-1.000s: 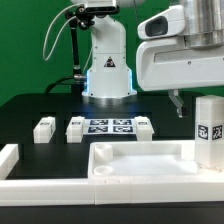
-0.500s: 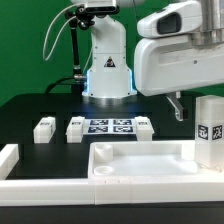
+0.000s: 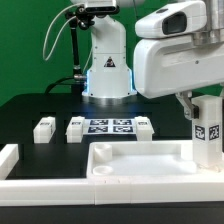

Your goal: Assemble desk

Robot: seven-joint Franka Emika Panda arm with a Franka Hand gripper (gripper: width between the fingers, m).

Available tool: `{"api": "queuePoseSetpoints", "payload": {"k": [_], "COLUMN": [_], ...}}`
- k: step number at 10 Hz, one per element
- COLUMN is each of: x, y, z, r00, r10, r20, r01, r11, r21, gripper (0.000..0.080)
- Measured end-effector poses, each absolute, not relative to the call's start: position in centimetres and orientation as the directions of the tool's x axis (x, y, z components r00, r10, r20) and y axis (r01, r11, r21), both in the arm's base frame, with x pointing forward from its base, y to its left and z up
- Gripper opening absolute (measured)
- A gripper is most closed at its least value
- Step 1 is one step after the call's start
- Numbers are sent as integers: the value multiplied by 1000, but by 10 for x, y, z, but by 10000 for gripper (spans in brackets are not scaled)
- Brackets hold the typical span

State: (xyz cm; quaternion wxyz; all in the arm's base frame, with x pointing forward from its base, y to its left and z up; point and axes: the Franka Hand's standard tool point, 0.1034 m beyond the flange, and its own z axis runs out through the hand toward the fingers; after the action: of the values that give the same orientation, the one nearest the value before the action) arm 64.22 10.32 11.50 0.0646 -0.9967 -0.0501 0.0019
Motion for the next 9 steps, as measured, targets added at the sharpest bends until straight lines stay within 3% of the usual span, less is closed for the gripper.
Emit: {"api": "queuePoseSetpoints", "payload": {"k": [4,6,9], "x": [643,644,643], "y": [107,109,110], "z": [117,115,113], "r00": [934,702,342], "r10": [-355,-710,-935], "r20": [-46,-60,-92], "r01": [-358,-712,-939], "r11": [-928,-697,-337], "r21": [-104,-82,-73], "gripper": [288,288,289]}}
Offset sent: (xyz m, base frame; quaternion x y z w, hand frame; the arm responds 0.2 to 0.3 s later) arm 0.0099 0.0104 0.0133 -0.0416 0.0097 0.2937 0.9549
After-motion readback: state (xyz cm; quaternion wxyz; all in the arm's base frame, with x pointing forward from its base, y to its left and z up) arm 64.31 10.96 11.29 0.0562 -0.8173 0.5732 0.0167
